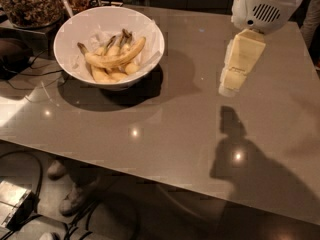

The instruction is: Pick banana from white bowl

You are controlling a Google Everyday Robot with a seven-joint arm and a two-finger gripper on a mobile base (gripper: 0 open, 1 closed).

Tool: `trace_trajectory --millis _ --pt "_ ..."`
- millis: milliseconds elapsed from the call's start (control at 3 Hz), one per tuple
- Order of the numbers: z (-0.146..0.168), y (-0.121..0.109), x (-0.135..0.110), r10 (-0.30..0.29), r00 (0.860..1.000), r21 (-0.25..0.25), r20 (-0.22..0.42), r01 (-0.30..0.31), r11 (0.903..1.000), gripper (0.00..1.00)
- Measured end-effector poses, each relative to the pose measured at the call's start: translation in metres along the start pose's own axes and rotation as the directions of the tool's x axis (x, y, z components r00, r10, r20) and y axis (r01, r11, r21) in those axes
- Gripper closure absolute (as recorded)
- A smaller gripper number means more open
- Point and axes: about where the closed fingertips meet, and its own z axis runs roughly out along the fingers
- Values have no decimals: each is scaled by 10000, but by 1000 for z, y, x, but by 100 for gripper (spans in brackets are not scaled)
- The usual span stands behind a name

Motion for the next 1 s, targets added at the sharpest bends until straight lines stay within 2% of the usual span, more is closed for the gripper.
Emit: trace_trajectory --millis 333,667,1000 --pt "2 -5 -6 46 9997 59 234 -47 10000 0" --pt "5 -21 -39 -102 9978 211 656 88 9997 0" --pt "4 -47 -91 -628 9893 416 1316 578 9975 0"
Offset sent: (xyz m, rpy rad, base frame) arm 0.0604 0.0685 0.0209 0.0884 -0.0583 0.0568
